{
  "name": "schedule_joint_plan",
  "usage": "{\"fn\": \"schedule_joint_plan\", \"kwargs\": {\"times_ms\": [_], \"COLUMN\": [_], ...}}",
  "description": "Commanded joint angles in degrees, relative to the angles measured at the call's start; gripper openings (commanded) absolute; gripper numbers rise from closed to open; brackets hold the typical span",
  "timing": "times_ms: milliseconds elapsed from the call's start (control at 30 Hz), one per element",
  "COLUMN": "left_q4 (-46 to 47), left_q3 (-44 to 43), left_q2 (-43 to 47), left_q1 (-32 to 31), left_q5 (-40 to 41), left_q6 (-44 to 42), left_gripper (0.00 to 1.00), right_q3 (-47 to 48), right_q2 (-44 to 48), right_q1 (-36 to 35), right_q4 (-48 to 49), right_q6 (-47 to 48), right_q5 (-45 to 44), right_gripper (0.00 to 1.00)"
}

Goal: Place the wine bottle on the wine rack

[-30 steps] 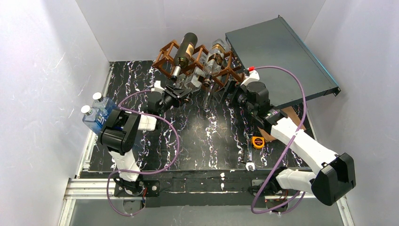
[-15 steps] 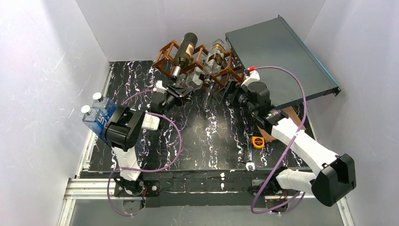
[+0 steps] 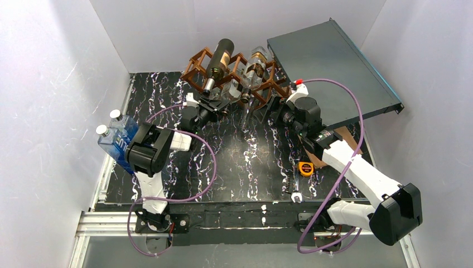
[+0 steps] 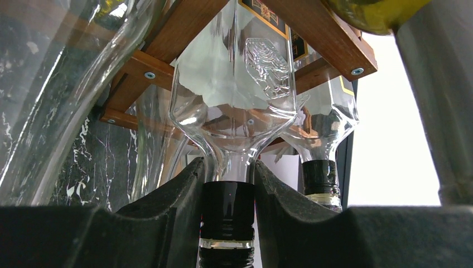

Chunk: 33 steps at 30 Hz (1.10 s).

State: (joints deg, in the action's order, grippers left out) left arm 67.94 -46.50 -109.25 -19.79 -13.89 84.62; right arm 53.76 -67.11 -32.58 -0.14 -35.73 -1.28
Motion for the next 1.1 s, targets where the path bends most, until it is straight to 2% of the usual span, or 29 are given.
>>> {"fn": "schedule_joint_plan", "kwargs": {"times_ms": [0,1033,1067], "left_q4": [-5.69,-8.78,-8.93], "left_q3": [0.11,-5.66,-5.51], "left_q2": [-3.01,-5.71,-5.59], "left_q1": [0.16,0.21,0.23], "left_q5": [3.76,2.33,2.1], "left_q6": [-1.76,2.0,2.33], "left_gripper": [0.0,0.0,0.03], "right_q3": [0.28,0.03,0.03], "right_q2": [2.03,2.68,2.76], "right_q1": [2.65,3.4,3.4], "right_q4": [0.78,1.07,0.98], "right_q6": [0.99,0.28,0.32], "right_q5": [-3.83,-2.77,-2.77], "right_gripper": [0.98,0.98,0.98]}}
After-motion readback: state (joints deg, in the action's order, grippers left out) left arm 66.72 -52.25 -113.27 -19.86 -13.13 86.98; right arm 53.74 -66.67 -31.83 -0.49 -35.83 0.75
